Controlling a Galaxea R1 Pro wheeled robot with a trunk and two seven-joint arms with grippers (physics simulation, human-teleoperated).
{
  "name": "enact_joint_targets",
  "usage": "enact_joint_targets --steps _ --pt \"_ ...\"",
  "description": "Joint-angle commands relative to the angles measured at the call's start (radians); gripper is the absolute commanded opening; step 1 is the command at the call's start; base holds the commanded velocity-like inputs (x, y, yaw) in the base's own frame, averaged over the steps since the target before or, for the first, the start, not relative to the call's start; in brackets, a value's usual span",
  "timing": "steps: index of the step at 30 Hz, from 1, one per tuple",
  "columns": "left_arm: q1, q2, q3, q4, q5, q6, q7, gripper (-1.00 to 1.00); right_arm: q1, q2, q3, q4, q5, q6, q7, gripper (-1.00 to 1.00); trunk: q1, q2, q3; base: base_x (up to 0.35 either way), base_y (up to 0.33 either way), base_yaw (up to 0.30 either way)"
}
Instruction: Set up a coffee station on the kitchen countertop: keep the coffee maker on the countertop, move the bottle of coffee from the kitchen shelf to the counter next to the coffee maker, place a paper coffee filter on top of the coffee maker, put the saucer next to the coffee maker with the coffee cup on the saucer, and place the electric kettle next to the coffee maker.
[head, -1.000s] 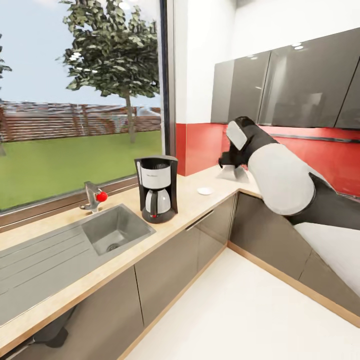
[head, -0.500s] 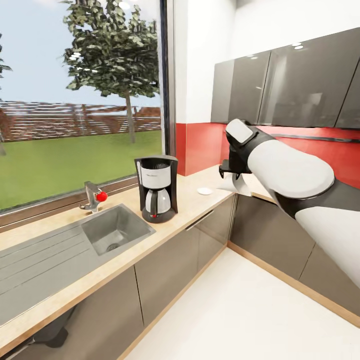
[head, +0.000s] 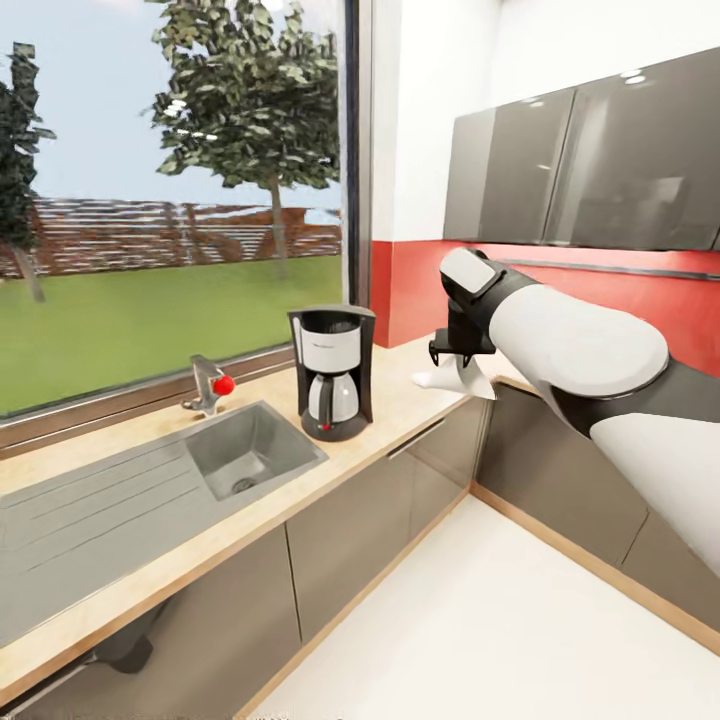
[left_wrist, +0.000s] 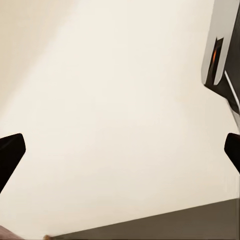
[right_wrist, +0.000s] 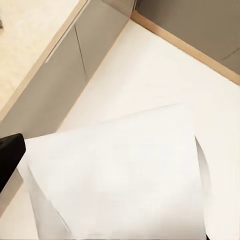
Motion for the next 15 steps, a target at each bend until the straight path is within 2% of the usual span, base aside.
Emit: enact_joint_targets --steps 1,12,13,14,15 --pt "-0.001 0.0 0.005 0.002 -0.008 0.002 0.002 1.0 0.0 0.001 -0.009 -0.001 0.007 0.006 -0.002 -1.0 0.0 -0.002 -0.003 0.0 0.0 0.166" --pt "-0.001 -0.002 0.003 0.013 -0.009 0.003 0.004 1.0 0.0 0.001 -0.002 0.001 0.014 0.006 0.0 -1.0 0.0 -0.002 -0.016 0.0 0.0 0.17" --pt "-0.001 -0.002 0.002 0.011 -0.01 0.002 0.005 1.0 -0.001 0.001 0.027 -0.001 0.055 0.006 0.002 -1.0 0.0 -0.002 -0.017 0.0 0.0 0.171" --pt "-0.001 -0.003 0.002 0.008 -0.013 0.001 0.005 1.0 -0.001 0.001 0.057 0.002 0.162 0.006 0.003 -1.0 0.0 -0.002 -0.018 0.0 0.0 0.17" --pt "-0.001 -0.004 0.002 0.007 -0.014 0.001 0.005 1.0 -0.001 0.001 0.059 0.004 0.186 0.006 0.003 -1.0 0.0 -0.002 -0.02 0.0 0.0 0.169"
